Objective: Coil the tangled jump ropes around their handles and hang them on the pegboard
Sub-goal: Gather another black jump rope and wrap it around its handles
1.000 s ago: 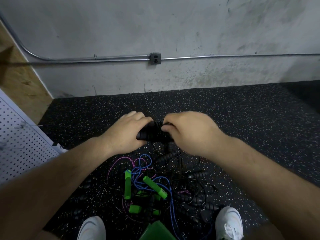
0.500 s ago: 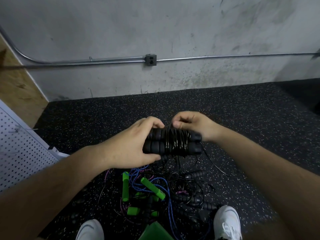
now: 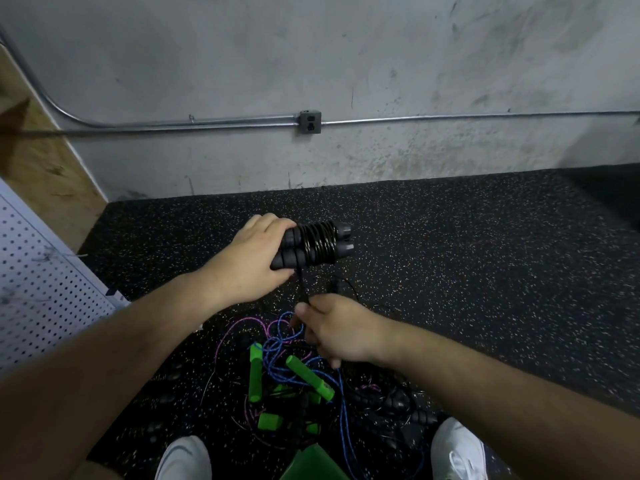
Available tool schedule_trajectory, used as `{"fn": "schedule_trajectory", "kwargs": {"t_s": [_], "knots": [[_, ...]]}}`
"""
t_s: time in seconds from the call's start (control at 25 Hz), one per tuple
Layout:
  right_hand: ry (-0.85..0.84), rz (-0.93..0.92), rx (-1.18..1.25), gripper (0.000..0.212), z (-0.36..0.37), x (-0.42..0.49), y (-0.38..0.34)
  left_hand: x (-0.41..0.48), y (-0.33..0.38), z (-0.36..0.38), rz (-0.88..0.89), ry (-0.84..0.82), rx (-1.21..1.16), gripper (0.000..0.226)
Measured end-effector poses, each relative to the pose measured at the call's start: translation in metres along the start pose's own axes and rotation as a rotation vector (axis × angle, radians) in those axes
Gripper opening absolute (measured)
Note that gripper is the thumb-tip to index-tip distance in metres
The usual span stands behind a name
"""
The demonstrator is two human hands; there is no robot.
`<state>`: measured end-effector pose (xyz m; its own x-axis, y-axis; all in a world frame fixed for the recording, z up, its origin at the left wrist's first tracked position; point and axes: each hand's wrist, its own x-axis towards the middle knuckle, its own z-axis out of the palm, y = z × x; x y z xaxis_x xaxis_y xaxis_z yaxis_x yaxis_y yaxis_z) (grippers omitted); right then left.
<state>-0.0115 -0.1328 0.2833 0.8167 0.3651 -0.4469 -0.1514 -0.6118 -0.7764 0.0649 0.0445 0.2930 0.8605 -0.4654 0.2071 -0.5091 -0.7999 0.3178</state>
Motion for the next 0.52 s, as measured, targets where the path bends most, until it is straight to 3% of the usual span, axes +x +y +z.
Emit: {"fn": "schedule_trajectory", "kwargs": {"t_s": [0.08, 0.16, 0.28, 0.4, 0.52], "knots": [[-0.081, 0.051, -0.14, 0.036, -0.002, -0.016, -0.015, 0.002, -0.011, 0.003, -0.009, -0.009, 0.07, 0.064], [-0.066, 0.029, -0.444, 0.031, -0.013, -0.04, -0.032, 0.001, -0.019, 0.006, 0.0, -0.044, 0.123, 0.062], [0.195, -0.153, -0.839, 0.022, -0.04, -0.063, -0.048, 0.0, -0.017, 0.011, 0.051, -0.08, 0.124, 0.06], [0.451, -0.26, -0.983, 0.023, -0.066, -0.052, -0.048, -0.005, 0.001, 0.016, 0.158, -0.145, 0.098, 0.064], [0.485, -0.357, -0.957, 0.021, -0.096, -0.031, -0.03, -0.014, 0.027, 0.018, 0.29, -0.213, 0.086, 0.064]]}}
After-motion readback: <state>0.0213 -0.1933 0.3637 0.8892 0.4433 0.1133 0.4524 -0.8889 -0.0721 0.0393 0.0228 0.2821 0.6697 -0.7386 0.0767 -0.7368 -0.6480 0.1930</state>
